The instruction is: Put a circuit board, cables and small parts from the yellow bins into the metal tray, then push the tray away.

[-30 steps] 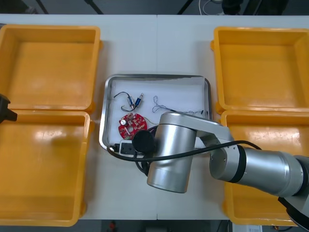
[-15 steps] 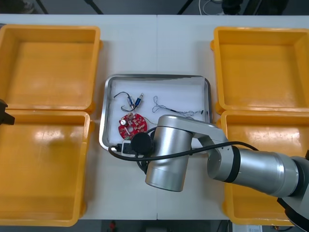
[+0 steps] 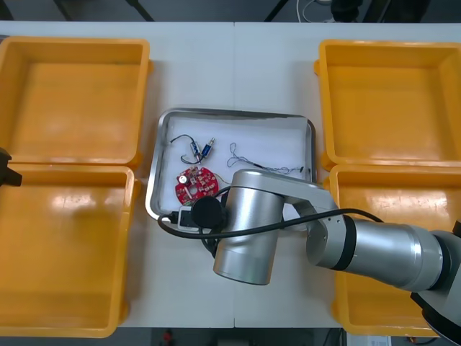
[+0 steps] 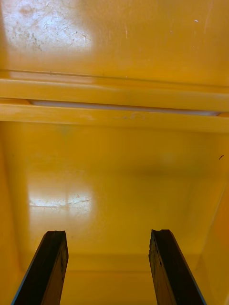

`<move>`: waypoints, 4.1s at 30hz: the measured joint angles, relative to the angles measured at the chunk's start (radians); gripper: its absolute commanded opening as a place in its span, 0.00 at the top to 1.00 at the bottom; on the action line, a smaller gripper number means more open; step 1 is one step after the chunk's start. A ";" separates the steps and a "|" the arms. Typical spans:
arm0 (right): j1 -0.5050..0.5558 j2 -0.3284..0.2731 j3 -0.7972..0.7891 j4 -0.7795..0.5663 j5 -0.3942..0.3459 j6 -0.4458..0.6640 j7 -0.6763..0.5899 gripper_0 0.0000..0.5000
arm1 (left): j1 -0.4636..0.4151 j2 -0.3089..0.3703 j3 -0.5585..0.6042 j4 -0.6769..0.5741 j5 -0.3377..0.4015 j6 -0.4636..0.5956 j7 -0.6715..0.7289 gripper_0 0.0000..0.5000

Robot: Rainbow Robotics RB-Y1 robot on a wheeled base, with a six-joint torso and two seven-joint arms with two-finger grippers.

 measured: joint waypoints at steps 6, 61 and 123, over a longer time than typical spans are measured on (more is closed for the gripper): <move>-0.018 0.000 0.000 0.002 0.001 0.000 0.000 1.00 | 0.000 0.000 0.000 0.000 0.000 0.000 0.000 0.00; -0.332 0.020 0.074 0.430 0.212 -0.278 0.055 1.00 | 0.000 0.000 0.000 0.000 0.000 0.000 0.000 0.00; -0.339 0.103 -0.431 0.542 -0.128 -0.048 0.094 0.00 | 0.000 0.000 0.000 -0.001 0.000 0.000 0.000 0.00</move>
